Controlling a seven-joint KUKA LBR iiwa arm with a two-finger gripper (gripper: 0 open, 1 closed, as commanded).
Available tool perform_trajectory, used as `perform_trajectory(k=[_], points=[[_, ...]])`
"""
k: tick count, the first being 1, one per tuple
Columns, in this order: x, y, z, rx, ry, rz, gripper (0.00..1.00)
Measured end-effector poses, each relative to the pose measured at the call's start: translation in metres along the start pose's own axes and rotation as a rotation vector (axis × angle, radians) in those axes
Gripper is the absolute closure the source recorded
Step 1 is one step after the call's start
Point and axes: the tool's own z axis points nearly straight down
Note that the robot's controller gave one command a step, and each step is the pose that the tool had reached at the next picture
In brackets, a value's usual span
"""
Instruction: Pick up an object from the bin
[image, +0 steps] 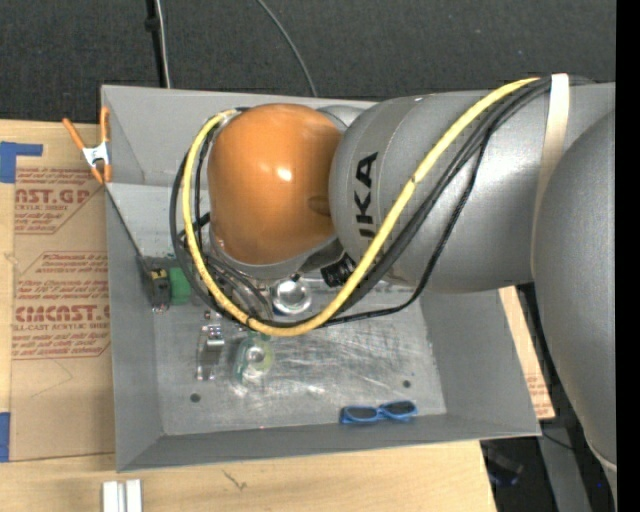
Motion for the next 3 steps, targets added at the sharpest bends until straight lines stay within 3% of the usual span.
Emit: perform_trajectory(k=[1,2,3], points=[[0.01,-0.042,0.093,0.002,-0.001,-0.205,0.0],[0.018,-0.137,0.159,-0.016,-0.038,-0.187,0.0],[0.009,-0.135,0.153,-0.016,-0.069,-0.183,1.0]])
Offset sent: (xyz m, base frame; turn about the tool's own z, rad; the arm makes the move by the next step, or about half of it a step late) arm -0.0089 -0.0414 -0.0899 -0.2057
